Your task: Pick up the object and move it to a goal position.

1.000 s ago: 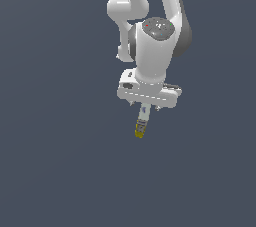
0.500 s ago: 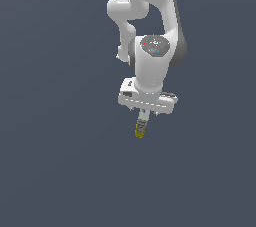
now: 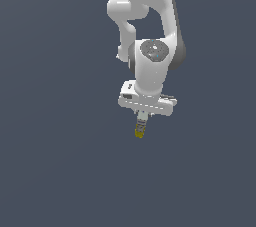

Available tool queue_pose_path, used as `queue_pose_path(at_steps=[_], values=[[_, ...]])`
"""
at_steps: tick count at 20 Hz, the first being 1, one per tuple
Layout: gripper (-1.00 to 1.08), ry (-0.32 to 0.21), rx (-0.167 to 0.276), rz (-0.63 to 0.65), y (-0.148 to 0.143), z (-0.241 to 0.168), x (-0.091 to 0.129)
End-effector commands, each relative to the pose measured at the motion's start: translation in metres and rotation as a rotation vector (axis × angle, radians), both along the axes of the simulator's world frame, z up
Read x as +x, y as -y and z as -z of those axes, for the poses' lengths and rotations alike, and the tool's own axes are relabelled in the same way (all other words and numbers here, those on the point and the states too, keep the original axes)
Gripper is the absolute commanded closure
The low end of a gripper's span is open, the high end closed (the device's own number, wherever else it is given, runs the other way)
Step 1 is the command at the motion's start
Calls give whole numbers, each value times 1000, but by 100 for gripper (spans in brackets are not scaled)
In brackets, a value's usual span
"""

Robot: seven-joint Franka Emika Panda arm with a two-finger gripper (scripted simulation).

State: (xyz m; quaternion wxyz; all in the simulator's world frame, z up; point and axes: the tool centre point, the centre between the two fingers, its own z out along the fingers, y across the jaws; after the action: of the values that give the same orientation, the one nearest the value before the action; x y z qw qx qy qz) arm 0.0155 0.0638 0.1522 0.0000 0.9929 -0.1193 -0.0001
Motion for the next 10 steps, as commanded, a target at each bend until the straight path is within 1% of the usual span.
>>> queue_pose_path(at_steps=[1,7,10], values=[[108,0,0,0,0,0,0],[108,0,0,0,0,0,0],[108,0,0,0,6,-5,0]])
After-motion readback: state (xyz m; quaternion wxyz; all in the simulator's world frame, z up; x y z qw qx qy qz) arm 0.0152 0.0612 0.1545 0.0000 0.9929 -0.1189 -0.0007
